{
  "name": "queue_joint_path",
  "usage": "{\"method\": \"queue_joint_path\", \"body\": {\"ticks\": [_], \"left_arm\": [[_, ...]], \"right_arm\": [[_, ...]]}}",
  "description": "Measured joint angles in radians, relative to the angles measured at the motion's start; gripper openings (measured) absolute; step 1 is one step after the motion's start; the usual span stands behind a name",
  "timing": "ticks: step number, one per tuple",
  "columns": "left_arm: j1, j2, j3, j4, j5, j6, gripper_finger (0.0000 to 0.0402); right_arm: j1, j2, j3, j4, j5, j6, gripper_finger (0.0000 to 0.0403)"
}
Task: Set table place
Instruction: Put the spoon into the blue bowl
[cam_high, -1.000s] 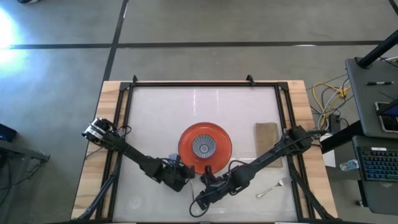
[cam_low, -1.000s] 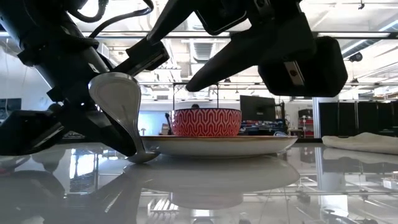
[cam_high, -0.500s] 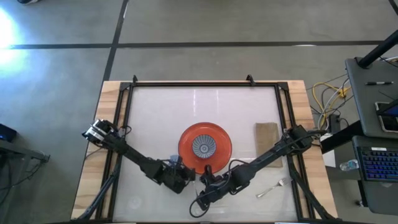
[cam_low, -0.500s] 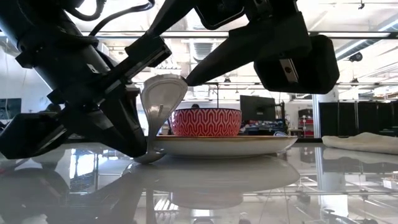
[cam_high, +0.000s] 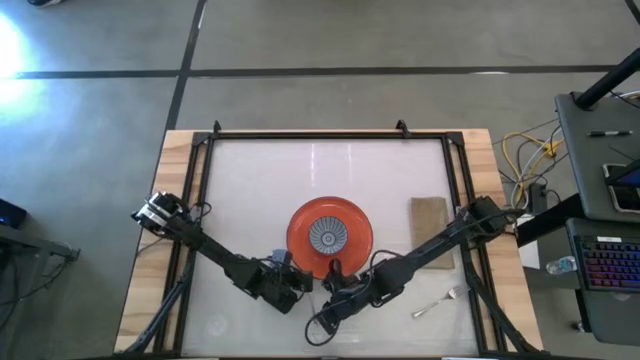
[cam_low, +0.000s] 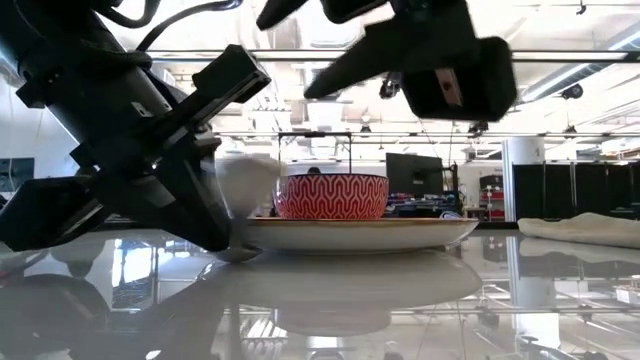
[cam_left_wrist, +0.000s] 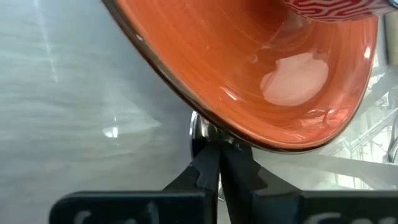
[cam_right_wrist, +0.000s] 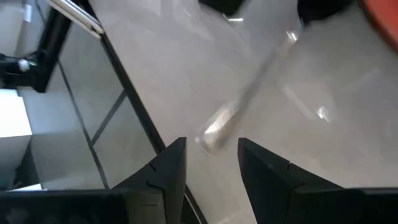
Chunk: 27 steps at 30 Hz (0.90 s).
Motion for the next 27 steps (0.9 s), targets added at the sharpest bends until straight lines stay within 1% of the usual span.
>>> {"method": "queue_joint_path", "body": {"ticks": [3, 10, 16, 19, 23, 25, 27], "left_arm": [[-0.001, 0.0, 0.018, -0.019, -0.023, 0.019, 0.0], [-0.015, -0.014, 0.102, -0.176, -0.044, 0.063, 0.0], [-0.051, -0.018, 0.155, -0.184, -0.075, 0.072, 0.0], [-0.08, -0.021, 0.165, -0.209, -0.076, 0.016, 0.0], [-0.127, -0.009, 0.159, -0.285, -0.072, -0.119, 0.0], [-0.148, -0.005, 0.157, -0.309, -0.067, -0.168, 0.0], [-0.16, 0.001, 0.157, -0.307, -0.063, -0.196, 0.0]], "right_arm": [[-0.013, -0.025, 0.0, -0.018, 0.015, -0.028, 0.0137], [-0.025, -0.076, 0.001, -0.086, 0.064, -0.067, 0.0137], [-0.03, -0.103, 0.001, -0.206, 0.078, -0.089, 0.0137], [-0.031, -0.108, 0.001, -0.31, 0.078, -0.096, 0.0136], [-0.03, -0.108, 0.0, -0.393, 0.054, -0.111, 0.0128], [-0.03, -0.108, -0.002, -0.395, 0.048, -0.115, 0.0108], [-0.03, -0.108, -0.005, -0.397, 0.034, -0.115, 0.0077]]}}
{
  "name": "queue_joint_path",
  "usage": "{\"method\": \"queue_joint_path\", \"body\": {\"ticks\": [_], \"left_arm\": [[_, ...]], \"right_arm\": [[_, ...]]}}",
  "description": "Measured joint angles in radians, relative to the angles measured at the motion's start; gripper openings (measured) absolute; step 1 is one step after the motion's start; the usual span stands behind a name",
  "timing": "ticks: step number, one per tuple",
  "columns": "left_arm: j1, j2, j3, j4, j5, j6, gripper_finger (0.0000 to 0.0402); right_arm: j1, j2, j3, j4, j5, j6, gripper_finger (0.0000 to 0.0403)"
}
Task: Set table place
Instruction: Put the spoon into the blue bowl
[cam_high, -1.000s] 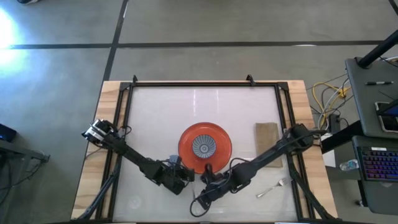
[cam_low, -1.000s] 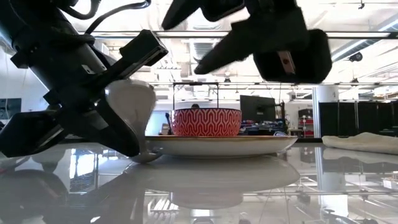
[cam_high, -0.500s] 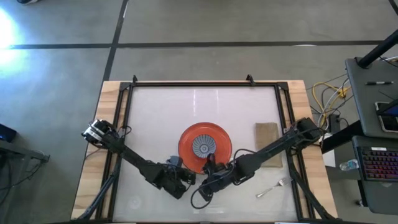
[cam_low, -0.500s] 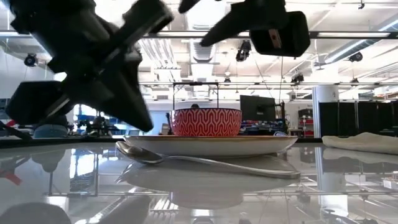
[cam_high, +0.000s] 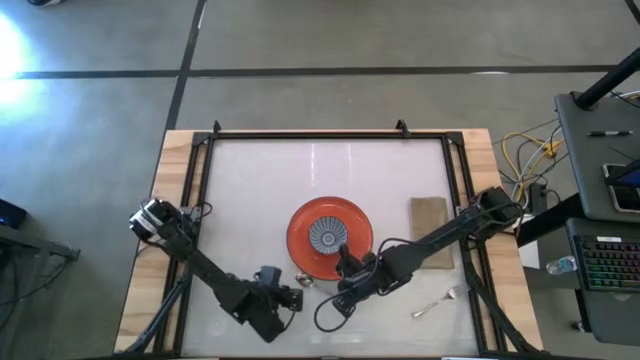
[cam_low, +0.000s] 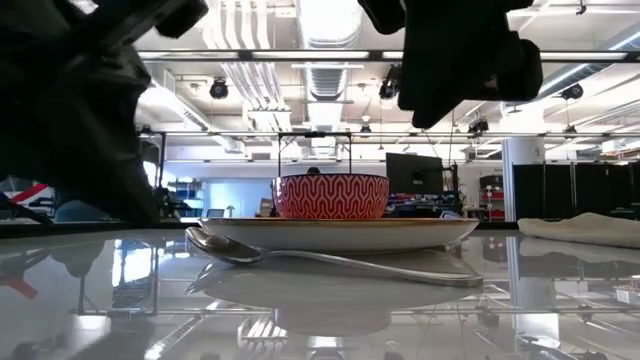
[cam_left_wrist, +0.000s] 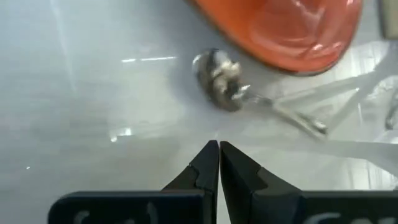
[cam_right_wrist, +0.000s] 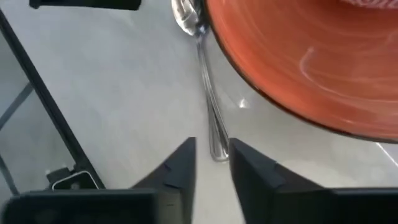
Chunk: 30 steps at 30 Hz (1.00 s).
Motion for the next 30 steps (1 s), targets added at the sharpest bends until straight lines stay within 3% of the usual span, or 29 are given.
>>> {"method": "queue_joint_path", "body": {"ticks": [3, 5, 11, 21, 30], "left_arm": [[0.003, 0.009, -0.002, -0.009, 0.007, -0.007, 0.0], [0.012, 0.014, -0.005, -0.018, 0.011, -0.007, 0.0], [0.051, 0.02, -0.033, -0.028, 0.071, -0.008, 0.0], [0.092, 0.026, -0.048, -0.016, 0.057, 0.0, 0.0], [0.103, 0.028, -0.05, -0.014, 0.036, 0.004, 0.0]], "right_arm": [[-0.002, 0.0, -0.009, 0.004, -0.01, -0.012, 0.0023], [-0.006, 0.0, -0.024, 0.004, -0.015, -0.017, 0.0014], [-0.017, 0.0, -0.097, 0.024, -0.028, -0.01, 0.0008], [-0.008, 0.009, -0.148, 0.056, -0.035, 0.023, 0.0008], [-0.02, 0.104, -0.148, 0.165, -0.037, -0.01, 0.0008]]}}
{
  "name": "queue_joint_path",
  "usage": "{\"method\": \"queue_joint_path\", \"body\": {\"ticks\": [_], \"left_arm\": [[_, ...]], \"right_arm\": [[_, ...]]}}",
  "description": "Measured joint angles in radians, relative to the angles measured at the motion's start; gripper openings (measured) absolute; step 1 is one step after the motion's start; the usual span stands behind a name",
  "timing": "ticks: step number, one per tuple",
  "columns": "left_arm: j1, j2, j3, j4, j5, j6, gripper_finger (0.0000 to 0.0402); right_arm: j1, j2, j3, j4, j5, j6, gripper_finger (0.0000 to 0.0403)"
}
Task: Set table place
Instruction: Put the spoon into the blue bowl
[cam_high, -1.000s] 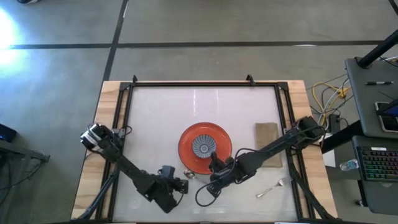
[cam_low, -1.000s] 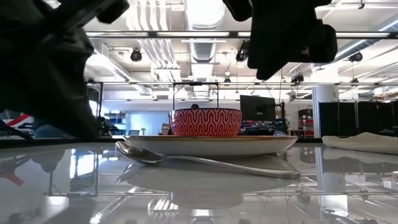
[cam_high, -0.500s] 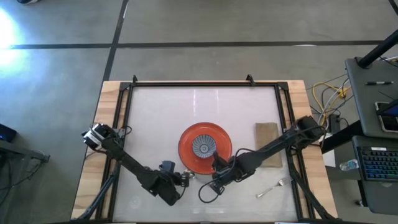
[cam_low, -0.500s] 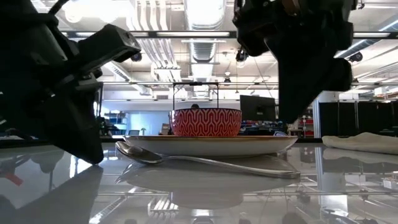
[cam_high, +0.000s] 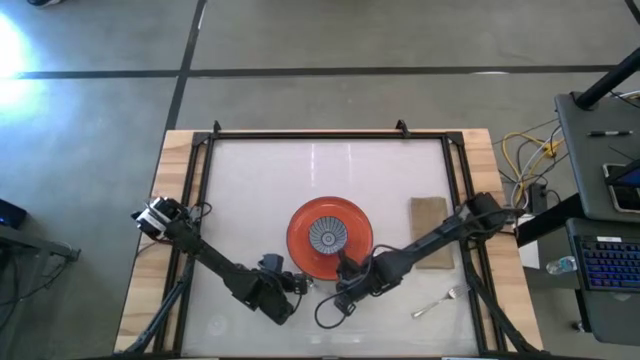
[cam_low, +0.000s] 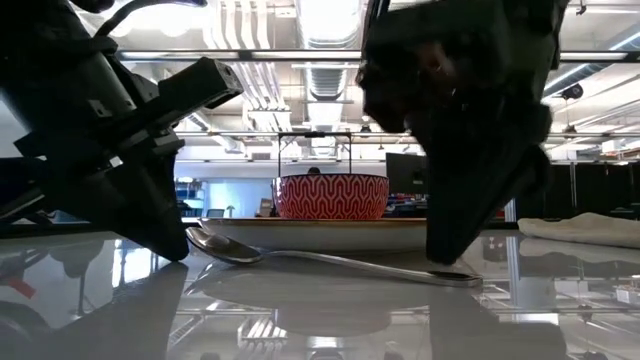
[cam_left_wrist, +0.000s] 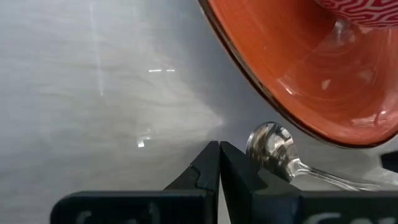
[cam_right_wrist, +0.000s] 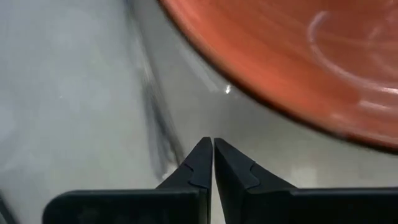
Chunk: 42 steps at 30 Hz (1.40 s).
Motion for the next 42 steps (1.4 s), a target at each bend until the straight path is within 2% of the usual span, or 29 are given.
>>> {"method": "queue_joint_path", "body": {"ticks": [9, 16, 32, 38, 42], "left_arm": [[0.001, 0.0, -0.001, 0.003, -0.001, 0.001, 0.0], [0.001, 0.0, -0.001, 0.005, 0.0, 0.001, 0.0], [0.006, -0.003, 0.002, 0.006, -0.004, 0.012, 0.0], [0.005, -0.026, 0.066, -0.1, -0.014, 0.057, 0.0], [0.005, -0.027, 0.098, -0.106, -0.011, 0.104, 0.0]], "right_arm": [[-0.01, 0.017, 0.0, 0.024, -0.002, -0.034, 0.0008], [-0.003, 0.021, 0.0, 0.163, -0.024, -0.009, 0.0008], [-0.003, 0.021, 0.0, 0.166, -0.023, -0.006, 0.0008], [-0.003, 0.021, 0.0, 0.164, -0.023, -0.008, 0.0008], [-0.003, 0.021, 0.0, 0.163, -0.019, -0.008, 0.0008]]}}
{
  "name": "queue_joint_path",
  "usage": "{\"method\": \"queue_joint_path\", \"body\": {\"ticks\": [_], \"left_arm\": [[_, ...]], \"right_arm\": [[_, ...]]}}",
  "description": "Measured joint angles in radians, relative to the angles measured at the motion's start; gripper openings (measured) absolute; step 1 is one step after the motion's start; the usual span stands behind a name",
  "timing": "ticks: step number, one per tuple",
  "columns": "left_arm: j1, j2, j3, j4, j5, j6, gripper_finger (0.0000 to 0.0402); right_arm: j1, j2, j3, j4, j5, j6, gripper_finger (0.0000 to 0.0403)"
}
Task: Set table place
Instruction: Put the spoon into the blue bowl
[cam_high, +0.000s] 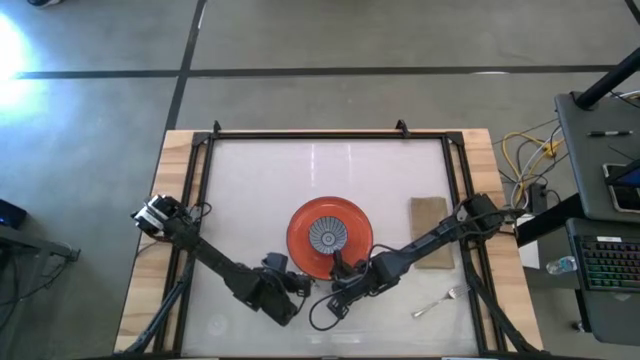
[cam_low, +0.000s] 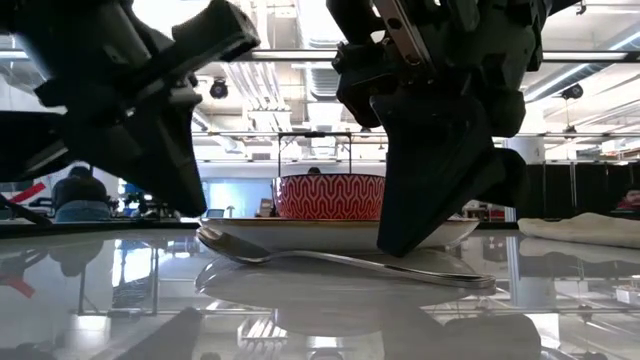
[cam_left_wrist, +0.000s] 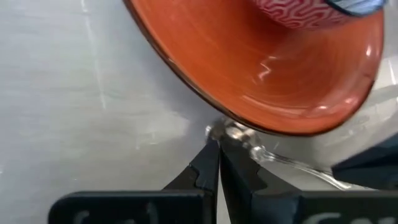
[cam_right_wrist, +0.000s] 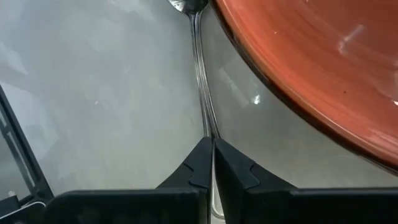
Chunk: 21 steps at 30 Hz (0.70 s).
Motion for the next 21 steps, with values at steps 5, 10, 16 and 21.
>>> {"method": "queue_joint_path", "body": {"ticks": [5, 10, 16, 21], "left_arm": [[0.0, 0.001, 0.006, 0.002, 0.0, 0.001, 0.0], [0.002, 0.001, 0.001, 0.004, -0.001, 0.001, 0.0], [0.007, 0.001, -0.016, 0.02, -0.016, 0.022, 0.0], [0.012, 0.002, -0.029, 0.123, -0.039, 0.076, 0.0]], "right_arm": [[0.0, 0.0, 0.0, -0.001, 0.007, -0.007, 0.0008], [0.0, 0.0, 0.0, -0.003, 0.007, -0.007, 0.0008], [-0.001, -0.004, 0.0, -0.006, 0.006, -0.007, 0.0008], [-0.003, -0.004, 0.0, -0.006, 0.006, -0.004, 0.0008]]}}
